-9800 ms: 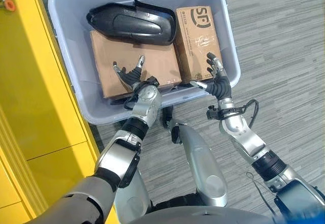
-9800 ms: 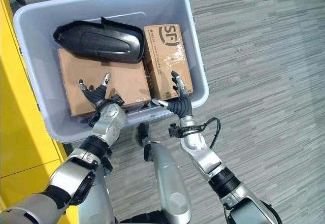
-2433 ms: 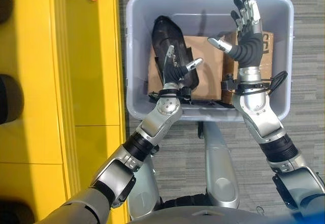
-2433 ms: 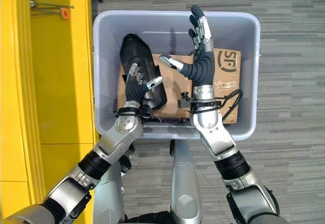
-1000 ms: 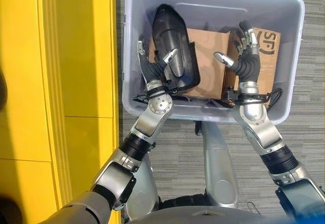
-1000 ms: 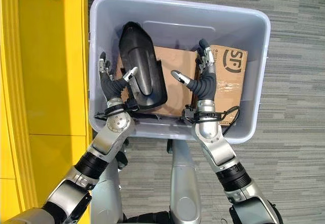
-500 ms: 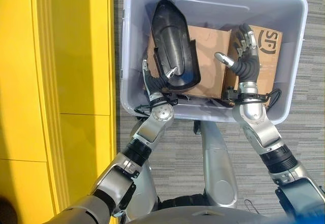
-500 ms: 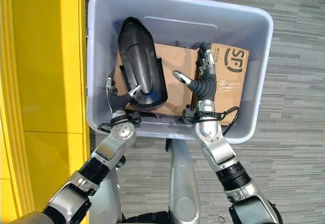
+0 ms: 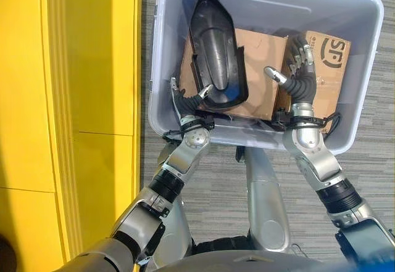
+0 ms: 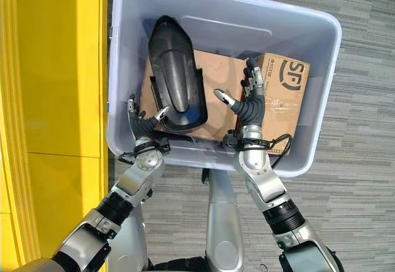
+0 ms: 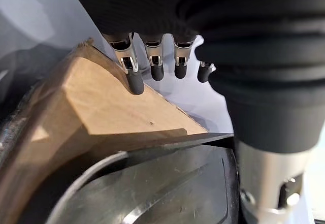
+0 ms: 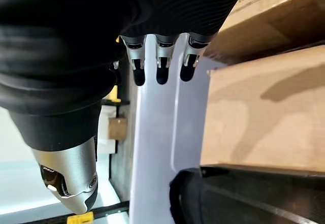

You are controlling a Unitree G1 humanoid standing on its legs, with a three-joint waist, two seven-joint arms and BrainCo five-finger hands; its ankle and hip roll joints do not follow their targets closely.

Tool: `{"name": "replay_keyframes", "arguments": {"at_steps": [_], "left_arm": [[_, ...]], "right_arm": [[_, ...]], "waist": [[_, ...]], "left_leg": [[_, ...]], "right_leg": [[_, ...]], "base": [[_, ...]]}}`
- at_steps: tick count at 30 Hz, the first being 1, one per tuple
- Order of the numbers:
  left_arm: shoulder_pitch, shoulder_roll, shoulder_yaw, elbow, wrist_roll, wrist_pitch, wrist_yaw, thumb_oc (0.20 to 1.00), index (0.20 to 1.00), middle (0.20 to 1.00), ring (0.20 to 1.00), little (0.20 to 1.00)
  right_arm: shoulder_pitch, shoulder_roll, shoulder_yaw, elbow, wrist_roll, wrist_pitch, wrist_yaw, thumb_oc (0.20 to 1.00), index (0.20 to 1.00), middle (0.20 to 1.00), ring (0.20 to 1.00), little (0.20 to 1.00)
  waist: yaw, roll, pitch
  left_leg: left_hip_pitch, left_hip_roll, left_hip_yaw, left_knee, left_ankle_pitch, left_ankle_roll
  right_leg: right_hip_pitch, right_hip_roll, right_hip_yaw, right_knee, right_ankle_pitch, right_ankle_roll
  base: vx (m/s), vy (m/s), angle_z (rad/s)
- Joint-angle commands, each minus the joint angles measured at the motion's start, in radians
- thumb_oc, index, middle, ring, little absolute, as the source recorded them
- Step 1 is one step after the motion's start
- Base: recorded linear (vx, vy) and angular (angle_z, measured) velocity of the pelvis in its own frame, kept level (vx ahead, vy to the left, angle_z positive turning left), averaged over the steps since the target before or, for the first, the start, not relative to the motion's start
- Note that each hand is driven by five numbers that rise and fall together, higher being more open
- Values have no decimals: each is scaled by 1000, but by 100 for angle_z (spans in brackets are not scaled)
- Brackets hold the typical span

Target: Move parts from the plastic box to the shelf.

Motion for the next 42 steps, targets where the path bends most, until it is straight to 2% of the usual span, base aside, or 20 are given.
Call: {"name": "replay_keyframes", "arguments": {"at_steps": [1,5,6,19,28,37,40,42], "left_arm": [[-20,-8,-25,54,-9,-16,-50,1000,1000,1000,1000,1000],[-58,-6,-28,73,-14,1,-52,1000,1000,1000,1000,1000],[-84,-8,-27,92,-11,23,-65,1000,1000,1000,1000,1000],[-184,-31,-35,232,-20,73,-105,1000,1000,1000,1000,1000],[-229,-45,-15,337,-58,71,-130,1000,1000,1000,1000,1000],[-275,-17,-26,391,45,150,-141,1000,1000,1000,1000,1000],[-290,5,-49,413,99,193,-174,1000,1000,1000,1000,1000],[-293,9,-56,418,108,189,-181,1000,1000,1000,1000,1000]], "right_arm": [[-20,5,-27,-41,19,-51,-3,1000,1000,1000,1000,1000],[-27,1,-26,-36,30,-40,3,1000,1000,1000,1000,1000],[-33,0,-25,-33,37,-38,7,1000,1000,1000,1000,1000],[-57,-6,-28,-21,62,-20,21,1000,1000,1000,1000,1000],[-69,-14,-24,-16,82,-9,29,1000,1000,1000,1000,1000],[-69,-26,-27,-30,113,2,37,1000,1000,1000,1000,1000],[-64,-32,-25,-32,123,-9,47,1000,1000,1000,1000,1000],[-63,-34,-26,-31,123,-9,53,1000,1000,1000,1000,1000]], "waist": [[-12,-52,-27],[-22,-60,-27],[-29,-66,-27],[-67,-93,-27],[-86,-107,-27],[-101,-117,-27],[-106,-115,-27],[-109,-114,-27]], "left_leg": [[-6,12,10,158,-150,-33],[-14,17,12,169,-152,-34],[-17,19,13,175,-154,-35],[-51,33,13,215,-165,-41],[-86,40,11,250,-175,-42],[-114,40,5,275,-186,-43],[-122,40,6,282,-188,-41],[-123,42,8,285,-190,-40]], "right_leg": [[0,61,-10,-73,54,40],[-9,64,-8,-68,56,39],[-13,68,-7,-65,57,39],[-48,81,3,-62,72,38],[-79,88,10,-48,76,37],[-106,96,14,-41,83,35],[-116,100,17,-35,81,32],[-118,100,20,-33,79,30]], "base": [[0,0,0],[8,-4,0],[0,0,0],[0,0,0],[0,0,0],[10,-25,-1],[0,0,0],[6,5,-2]]}}
